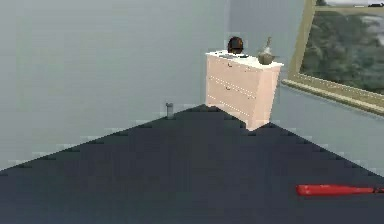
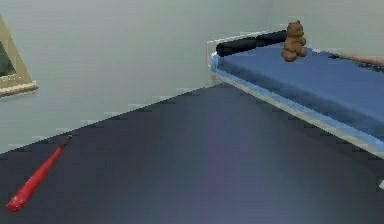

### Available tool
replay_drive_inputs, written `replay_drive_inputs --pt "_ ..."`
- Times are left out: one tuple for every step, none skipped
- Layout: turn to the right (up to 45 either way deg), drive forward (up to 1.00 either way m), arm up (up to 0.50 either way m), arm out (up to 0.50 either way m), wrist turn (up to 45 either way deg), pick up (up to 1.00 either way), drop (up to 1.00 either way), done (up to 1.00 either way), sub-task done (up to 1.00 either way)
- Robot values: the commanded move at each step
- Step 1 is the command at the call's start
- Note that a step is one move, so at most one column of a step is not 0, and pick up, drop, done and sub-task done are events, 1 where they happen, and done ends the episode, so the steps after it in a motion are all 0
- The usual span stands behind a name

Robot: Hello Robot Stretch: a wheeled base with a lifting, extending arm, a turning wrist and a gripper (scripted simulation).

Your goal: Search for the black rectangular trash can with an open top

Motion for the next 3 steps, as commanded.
replay_drive_inputs --pt "-33.0 0.00 0.00 0.00 0.0 0.00 0.00 0.00 0.00" --pt "0.0 0.40 0.00 0.00 0.0 0.00 0.00 0.00 0.00" --pt "-45.0 0.00 0.00 0.00 0.0 0.00 0.00 0.00 0.00"
